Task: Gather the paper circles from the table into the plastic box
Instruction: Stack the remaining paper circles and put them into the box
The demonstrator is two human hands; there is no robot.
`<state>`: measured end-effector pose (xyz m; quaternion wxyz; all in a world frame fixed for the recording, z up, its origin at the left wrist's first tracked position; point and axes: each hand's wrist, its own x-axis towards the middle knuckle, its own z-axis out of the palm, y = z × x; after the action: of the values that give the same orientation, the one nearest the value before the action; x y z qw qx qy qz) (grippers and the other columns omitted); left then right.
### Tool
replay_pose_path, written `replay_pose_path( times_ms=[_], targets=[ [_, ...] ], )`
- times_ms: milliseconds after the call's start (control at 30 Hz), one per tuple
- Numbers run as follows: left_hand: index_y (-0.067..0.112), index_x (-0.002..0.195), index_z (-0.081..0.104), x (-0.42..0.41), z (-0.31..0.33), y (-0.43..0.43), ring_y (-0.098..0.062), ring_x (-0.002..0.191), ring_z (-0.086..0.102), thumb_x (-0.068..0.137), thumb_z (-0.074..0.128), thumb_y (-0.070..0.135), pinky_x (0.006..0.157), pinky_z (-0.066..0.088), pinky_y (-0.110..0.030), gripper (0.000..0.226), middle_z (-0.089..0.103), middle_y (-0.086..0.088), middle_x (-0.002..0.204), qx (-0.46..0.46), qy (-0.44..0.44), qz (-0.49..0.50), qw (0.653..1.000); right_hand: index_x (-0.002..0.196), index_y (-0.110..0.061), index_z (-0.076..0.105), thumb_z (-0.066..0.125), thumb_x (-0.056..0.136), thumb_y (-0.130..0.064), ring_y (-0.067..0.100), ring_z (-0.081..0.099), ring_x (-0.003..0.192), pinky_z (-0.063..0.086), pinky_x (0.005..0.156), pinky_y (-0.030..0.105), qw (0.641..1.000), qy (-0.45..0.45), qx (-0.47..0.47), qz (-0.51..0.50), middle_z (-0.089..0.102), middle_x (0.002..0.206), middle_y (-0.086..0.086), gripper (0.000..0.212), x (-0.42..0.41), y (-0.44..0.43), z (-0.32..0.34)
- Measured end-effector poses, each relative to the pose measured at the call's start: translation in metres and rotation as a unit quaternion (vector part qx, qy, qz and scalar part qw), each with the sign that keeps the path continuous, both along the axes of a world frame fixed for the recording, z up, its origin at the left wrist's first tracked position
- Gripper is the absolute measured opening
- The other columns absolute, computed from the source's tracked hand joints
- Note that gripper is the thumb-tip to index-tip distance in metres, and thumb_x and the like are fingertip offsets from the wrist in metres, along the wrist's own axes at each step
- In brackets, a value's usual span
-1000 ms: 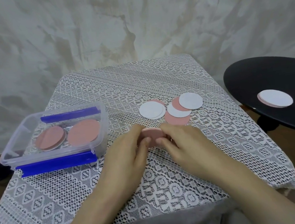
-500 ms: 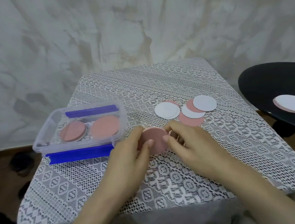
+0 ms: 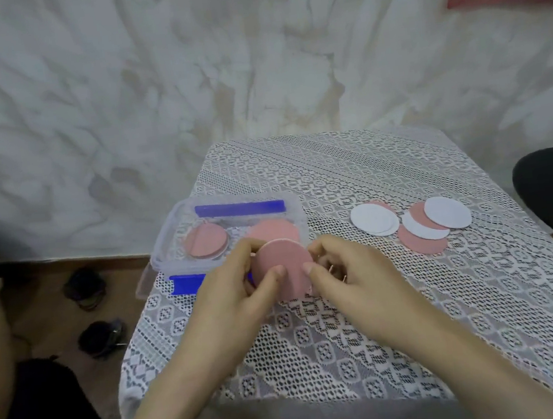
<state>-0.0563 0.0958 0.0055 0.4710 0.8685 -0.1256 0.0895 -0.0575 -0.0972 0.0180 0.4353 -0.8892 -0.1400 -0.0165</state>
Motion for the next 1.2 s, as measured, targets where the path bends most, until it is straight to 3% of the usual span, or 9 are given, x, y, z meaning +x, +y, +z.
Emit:
replay_pose_path(
  times_ms=[133,200,333,500,667,767,833,967,1200],
  targets=[
    [0.039,0.103,0.058,0.013,0.003,0.029,-0.021,0.062,0.057,0.081,0.061,0.052,0.065,0.053,-0.048,0.025,0.067,0.004,0.076,-0.041,0.011,0.026,0.999,0.096,-0.030,0.061,0.056,0.099,-0.035,0.006,0.055,0.057,0.044,0.057,0.031,0.999,0.030,0.005,0.018,0.070,0.082,-0.004,0.007,0.018,0.025,0.017],
    [0.039,0.101,0.058,0.018,0.006,0.041,-0.019,0.059,0.054,0.083,0.065,0.046,0.063,0.050,-0.044,0.020,0.068,0.005,0.078,-0.055,0.012,0.040,0.998,0.096,-0.029,0.062,0.057,0.099,-0.031,0.009,0.062,0.063,0.049,0.059,0.033,0.999,0.040,0.012,0.026,0.071,0.078,-0.005,0.006,0.029,0.038,0.025],
    [0.038,0.101,0.062,0.028,0.013,0.066,-0.021,0.061,0.059,0.092,0.069,0.033,0.065,0.050,-0.045,0.012,0.071,0.008,0.084,-0.055,0.020,0.082,0.995,0.091,-0.027,0.059,0.058,0.099,-0.031,0.018,0.070,0.078,0.056,0.082,0.047,0.997,0.053,0.005,0.048,0.073,0.076,-0.005,0.009,0.056,0.063,0.037],
    [0.043,0.096,0.062,0.039,0.019,0.091,-0.005,0.057,0.053,0.090,0.066,0.044,0.059,0.046,-0.037,0.007,0.066,0.023,0.085,-0.012,0.008,0.145,0.989,0.090,-0.023,0.061,0.058,0.098,-0.028,0.013,0.068,0.068,0.056,0.078,0.042,0.996,0.064,-0.027,0.064,0.073,0.070,-0.007,0.010,0.091,0.090,0.045],
    [0.039,0.111,0.065,0.050,0.015,0.110,0.006,0.081,0.056,0.092,0.063,0.041,0.068,0.049,-0.033,0.020,0.063,0.024,0.092,0.053,-0.015,0.208,0.977,0.090,-0.022,0.060,0.059,0.099,-0.028,0.013,0.060,0.062,0.050,0.069,0.037,0.992,0.060,-0.092,0.066,0.068,0.068,-0.005,0.010,0.121,0.107,0.044],
    [0.035,0.128,0.061,0.055,0.010,0.115,0.002,0.099,0.056,0.093,0.062,0.042,0.082,0.052,-0.036,0.035,0.058,0.021,0.110,0.107,-0.008,0.199,0.974,0.094,-0.023,0.060,0.057,0.100,-0.028,0.010,0.054,0.063,0.038,0.059,0.030,0.979,0.058,-0.172,0.091,0.061,0.067,-0.007,0.009,0.134,0.116,0.040],
    [0.036,0.138,0.053,0.056,0.007,0.115,-0.002,0.103,0.056,0.094,0.058,0.047,0.083,0.053,-0.038,0.046,0.053,0.020,0.118,0.125,0.014,0.186,0.974,0.098,-0.022,0.060,0.054,0.101,-0.029,0.013,0.056,0.070,0.040,0.061,0.030,0.967,0.054,-0.227,0.101,0.062,0.075,-0.007,0.009,0.141,0.123,0.035],
    [0.039,0.145,0.045,0.053,0.004,0.115,-0.004,0.083,0.058,0.095,0.050,0.055,0.073,0.053,-0.034,0.053,0.047,0.023,0.115,0.137,0.021,0.180,0.974,0.104,-0.018,0.061,0.049,0.100,-0.030,0.026,0.063,0.087,0.054,0.079,0.040,0.944,0.010,-0.317,0.091,0.068,0.093,0.002,0.016,0.148,0.130,0.024],
    [0.038,0.147,0.045,0.051,0.002,0.115,-0.005,0.071,0.056,0.094,0.046,0.058,0.064,0.051,-0.033,0.056,0.047,0.021,0.108,0.133,0.016,0.178,0.975,0.125,-0.028,0.056,0.049,0.100,-0.026,0.031,0.063,0.096,0.054,0.082,0.043,0.933,-0.027,-0.344,0.105,0.071,0.104,0.005,0.026,0.142,0.131,0.016]
  ],
)
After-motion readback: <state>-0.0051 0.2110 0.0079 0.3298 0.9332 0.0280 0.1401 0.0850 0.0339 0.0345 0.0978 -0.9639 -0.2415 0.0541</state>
